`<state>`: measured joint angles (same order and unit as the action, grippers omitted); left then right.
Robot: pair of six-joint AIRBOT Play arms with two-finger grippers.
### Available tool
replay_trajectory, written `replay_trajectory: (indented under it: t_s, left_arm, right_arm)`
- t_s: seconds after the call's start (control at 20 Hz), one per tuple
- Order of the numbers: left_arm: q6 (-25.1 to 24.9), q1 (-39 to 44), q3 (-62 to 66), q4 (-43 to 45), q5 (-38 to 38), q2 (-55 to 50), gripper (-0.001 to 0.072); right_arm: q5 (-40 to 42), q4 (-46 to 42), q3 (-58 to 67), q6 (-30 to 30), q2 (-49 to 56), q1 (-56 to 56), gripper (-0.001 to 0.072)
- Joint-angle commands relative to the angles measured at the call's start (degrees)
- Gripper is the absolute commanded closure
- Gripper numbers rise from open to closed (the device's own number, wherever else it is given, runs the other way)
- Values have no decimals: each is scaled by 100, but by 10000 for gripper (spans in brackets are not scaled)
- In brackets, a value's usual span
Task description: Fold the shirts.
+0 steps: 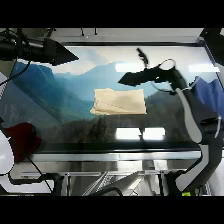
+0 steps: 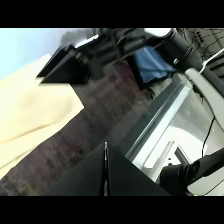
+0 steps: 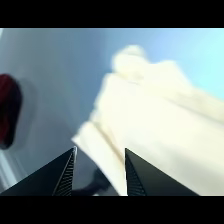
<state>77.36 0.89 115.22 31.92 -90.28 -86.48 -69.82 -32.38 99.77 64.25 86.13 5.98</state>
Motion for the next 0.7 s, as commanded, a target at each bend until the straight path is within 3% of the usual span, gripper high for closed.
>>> replay_trajectory:
  t_s: [0.0,0.05,0.1,0.65]
  left_arm:
    - [0,-4,0,2,-61,4,694]
    - [2,-4,0,2,-63,4,694]
    - [2,-4,0,2,-61,4,694]
    - [2,-2,0,2,-61,4,694]
  right_arm:
    - [-739,-855,-358,581,-214,-1080,238]
    - [-715,-992,-575,614,-212,-1233,110]
    - [-623,-1130,-824,608,-210,-1349,86]
    - [-68,-1239,-1397,295,584,-835,87]
